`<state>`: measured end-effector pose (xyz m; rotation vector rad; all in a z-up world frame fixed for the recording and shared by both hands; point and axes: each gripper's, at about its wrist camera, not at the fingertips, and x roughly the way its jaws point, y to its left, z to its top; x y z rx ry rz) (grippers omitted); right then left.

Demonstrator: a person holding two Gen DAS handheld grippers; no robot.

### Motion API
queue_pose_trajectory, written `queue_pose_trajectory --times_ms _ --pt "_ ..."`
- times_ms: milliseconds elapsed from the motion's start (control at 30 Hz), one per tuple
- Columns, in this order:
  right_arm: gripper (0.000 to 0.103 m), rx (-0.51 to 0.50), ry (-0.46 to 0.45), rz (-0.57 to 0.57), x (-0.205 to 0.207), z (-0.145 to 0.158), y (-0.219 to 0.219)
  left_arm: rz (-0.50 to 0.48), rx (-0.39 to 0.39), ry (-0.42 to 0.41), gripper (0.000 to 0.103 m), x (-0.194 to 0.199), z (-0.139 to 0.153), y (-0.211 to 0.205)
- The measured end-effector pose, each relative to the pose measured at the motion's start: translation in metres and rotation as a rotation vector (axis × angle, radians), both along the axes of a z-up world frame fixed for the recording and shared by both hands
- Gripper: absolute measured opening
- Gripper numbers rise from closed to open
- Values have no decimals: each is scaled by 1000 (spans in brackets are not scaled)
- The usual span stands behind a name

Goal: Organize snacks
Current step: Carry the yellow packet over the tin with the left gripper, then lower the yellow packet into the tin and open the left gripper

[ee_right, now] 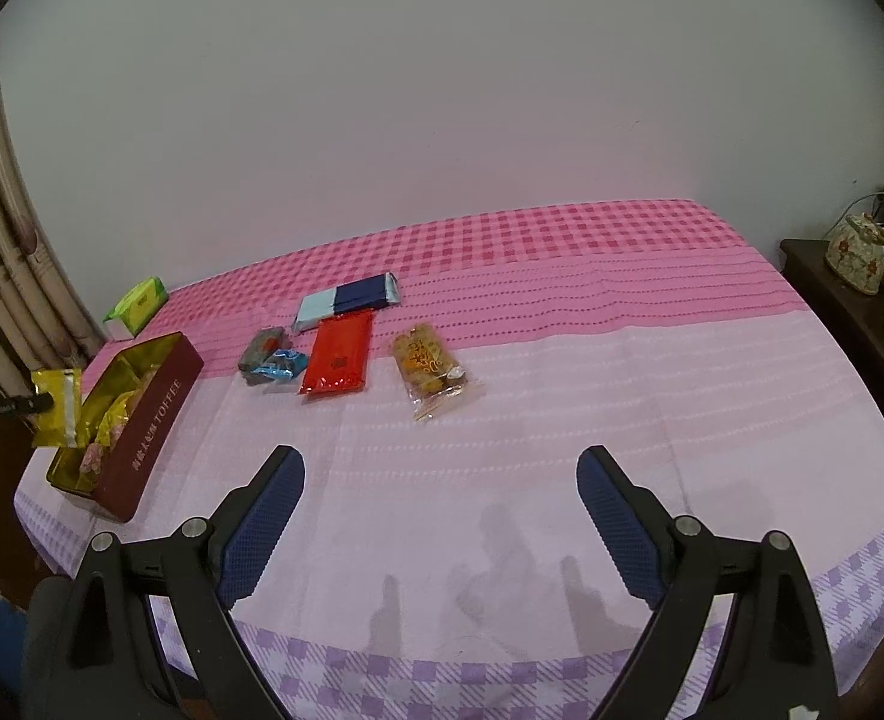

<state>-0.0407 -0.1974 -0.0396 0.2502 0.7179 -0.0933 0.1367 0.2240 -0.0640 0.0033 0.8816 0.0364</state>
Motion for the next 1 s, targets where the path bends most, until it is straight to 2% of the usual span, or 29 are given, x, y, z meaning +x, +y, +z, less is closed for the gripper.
queue_pose_trajectory --times_ms 400,800,1000 --pt "91 9 4 7 0 -1 1 19 -6 72 14 -6 -44 -12" --pt "91 11 14 14 1 -2 6 30 -45 79 14 -5 -51 -8" --pt "91 5 14 14 3 -4 6 23 -40 86 14 4 -55 -13"
